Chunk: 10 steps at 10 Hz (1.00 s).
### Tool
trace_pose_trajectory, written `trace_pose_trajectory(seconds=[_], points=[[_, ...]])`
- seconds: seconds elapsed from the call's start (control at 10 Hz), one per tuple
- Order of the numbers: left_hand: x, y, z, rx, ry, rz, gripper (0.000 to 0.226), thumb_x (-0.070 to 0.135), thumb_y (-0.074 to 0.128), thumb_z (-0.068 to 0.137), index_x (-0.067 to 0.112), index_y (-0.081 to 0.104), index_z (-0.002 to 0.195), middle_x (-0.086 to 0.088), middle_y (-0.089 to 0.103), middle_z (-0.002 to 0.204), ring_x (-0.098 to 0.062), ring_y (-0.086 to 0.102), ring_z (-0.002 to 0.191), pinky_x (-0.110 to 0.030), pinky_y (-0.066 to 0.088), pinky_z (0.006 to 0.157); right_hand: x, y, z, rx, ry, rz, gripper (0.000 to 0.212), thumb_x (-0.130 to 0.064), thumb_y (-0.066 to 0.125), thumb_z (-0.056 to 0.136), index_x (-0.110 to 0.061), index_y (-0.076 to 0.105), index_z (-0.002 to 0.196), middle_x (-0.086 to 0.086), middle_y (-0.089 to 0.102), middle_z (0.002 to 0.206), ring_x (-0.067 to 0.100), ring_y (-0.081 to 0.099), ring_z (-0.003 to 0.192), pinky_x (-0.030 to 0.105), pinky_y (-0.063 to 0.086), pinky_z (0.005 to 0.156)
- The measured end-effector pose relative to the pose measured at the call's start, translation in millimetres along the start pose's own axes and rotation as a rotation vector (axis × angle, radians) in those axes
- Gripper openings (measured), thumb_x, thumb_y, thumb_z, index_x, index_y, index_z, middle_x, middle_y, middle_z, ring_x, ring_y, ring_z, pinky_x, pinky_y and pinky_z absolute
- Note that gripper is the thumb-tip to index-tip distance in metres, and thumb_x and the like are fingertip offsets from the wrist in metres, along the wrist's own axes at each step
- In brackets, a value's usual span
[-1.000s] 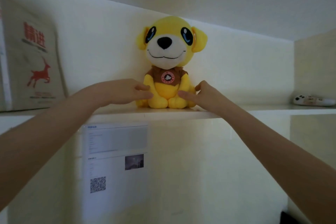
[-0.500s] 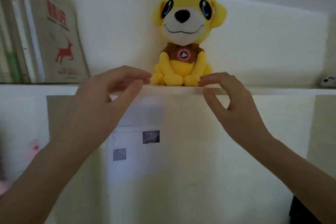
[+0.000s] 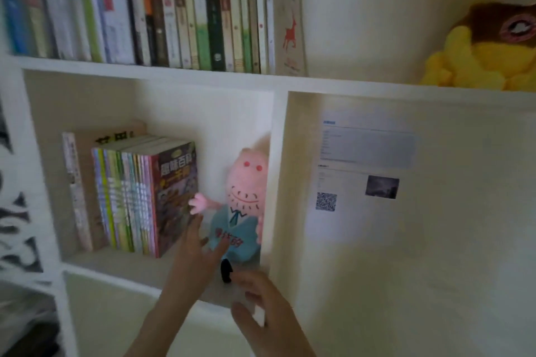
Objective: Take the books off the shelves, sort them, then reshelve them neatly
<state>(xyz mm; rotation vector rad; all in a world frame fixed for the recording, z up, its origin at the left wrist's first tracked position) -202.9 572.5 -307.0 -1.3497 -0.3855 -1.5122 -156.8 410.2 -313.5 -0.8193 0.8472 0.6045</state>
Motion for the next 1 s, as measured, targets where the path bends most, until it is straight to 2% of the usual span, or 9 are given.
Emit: trace_pose_trajectory(seconds=[0.1, 0.2, 0.3, 0.4, 0.5, 0.7, 0.8, 0.9, 1.0], points=[[1.6, 10.3, 7.0, -0.024, 0.023, 0.012, 0.062, 0.024, 0.064, 0.089, 0.01, 0.037, 0.143, -0.003, 0.046, 0.139, -0.019, 0.047, 0.124, -0.025, 0.036, 0.096, 13.0, 39.4, 22.0, 0.035, -0.049, -0.089, 0.071, -0.036, 0.049, 0.093, -0.053, 0.0, 0.141, -0.031, -0.008, 0.153, -0.007, 0.005, 0.143, 0.007, 0.012, 0.112], [-2.4, 12.8, 14.6, -0.069, 0.011, -0.021, 0.064, 0.032, 0.064, 0.088, 0.012, 0.037, 0.143, -0.01, 0.048, 0.14, -0.022, 0.049, 0.124, -0.025, 0.038, 0.095, 32.2, 44.7, 48.9, 0.198, -0.08, -0.393, 0.048, -0.047, 0.016, 0.103, -0.039, 0.014, 0.15, -0.018, 0.01, 0.159, 0.009, 0.021, 0.144, 0.019, 0.014, 0.115], [-11.2, 15.7, 20.1, -0.115, 0.012, -0.068, 0.072, 0.042, 0.058, 0.075, 0.016, 0.042, 0.141, -0.005, 0.054, 0.132, -0.016, 0.054, 0.114, -0.029, 0.046, 0.095, 57.2, 62.1, 56.4, 0.295, -0.051, -0.828, 0.041, -0.013, 0.017, 0.106, -0.009, 0.052, 0.129, 0.023, 0.054, 0.134, 0.039, 0.058, 0.116, 0.045, 0.053, 0.09], [-15.2, 24.2, 22.8, -0.147, -0.002, -0.163, 0.057, 0.024, 0.066, 0.087, 0.019, 0.042, 0.139, 0.001, 0.053, 0.128, -0.013, 0.053, 0.112, -0.013, 0.045, 0.085, 58.1, 60.3, 58.7, 0.223, 0.039, -0.861, 0.044, 0.0, 0.01, 0.102, -0.006, 0.05, 0.121, 0.023, 0.065, 0.118, 0.04, 0.063, 0.107, 0.045, 0.057, 0.082], [-19.0, 26.8, 25.9, -0.151, -0.014, -0.232, 0.049, 0.012, 0.061, 0.09, 0.026, 0.043, 0.133, 0.001, 0.054, 0.125, -0.016, 0.055, 0.113, -0.022, 0.047, 0.09, 56.0, 55.4, 50.4, 0.24, 0.126, -0.673, 0.048, -0.011, 0.005, 0.105, -0.012, 0.044, 0.132, 0.013, 0.068, 0.117, 0.026, 0.069, 0.103, 0.034, 0.054, 0.085], [-14.4, 4.2, 23.1, -0.098, -0.002, -0.141, 0.053, 0.023, 0.064, 0.088, 0.02, 0.045, 0.138, -0.002, 0.051, 0.132, -0.017, 0.054, 0.116, -0.037, 0.045, 0.098, 36.5, 33.9, 48.9, 0.222, 0.32, -0.072, 0.07, -0.039, 0.043, 0.1, -0.026, -0.002, 0.153, -0.007, 0.0, 0.158, 0.001, 0.006, 0.144, 0.013, 0.01, 0.111], [2.5, -20.7, 16.9, 0.032, 0.095, -0.065, 0.041, 0.017, 0.059, 0.091, 0.014, 0.053, 0.132, -0.004, 0.058, 0.127, -0.012, 0.055, 0.106, -0.018, 0.042, 0.083, 14.3, 26.0, 50.0, 0.28, 0.202, 0.142, 0.061, -0.027, 0.047, 0.101, -0.028, 0.009, 0.149, -0.024, 0.004, 0.144, -0.039, 0.005, 0.112, -0.009, 0.009, 0.092], [33.4, -39.3, -0.8, 0.095, 0.224, -0.102, 0.029, 0.012, 0.058, 0.091, 0.023, 0.061, 0.118, 0.004, 0.066, 0.114, -0.004, 0.06, 0.096, -0.017, 0.046, 0.082, -8.3, 24.0, 37.7, 0.159, 0.149, 0.244, 0.045, -0.025, 0.048, 0.099, -0.029, 0.031, 0.141, -0.034, 0.015, 0.138, -0.04, 0.016, 0.11, -0.007, 0.02, 0.089], [59.6, -42.6, -18.8, 0.05, 0.297, -0.212, 0.034, 0.01, 0.055, 0.092, 0.041, 0.065, 0.103, 0.018, 0.071, 0.098, 0.0, 0.065, 0.093, -0.021, 0.054, 0.081, -24.4, 17.0, 25.3, 0.045, 0.162, 0.488, 0.028, -0.014, 0.053, 0.091, -0.019, 0.058, 0.118, -0.011, 0.056, 0.122, -0.007, 0.055, 0.103, 0.01, 0.041, 0.087]])
Point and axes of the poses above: each hand's wrist, its own z-axis towards the middle knuckle, its own y-axis out of the palm, x = y × z, the point moved 8 cm from there along z, towards the middle knuckle
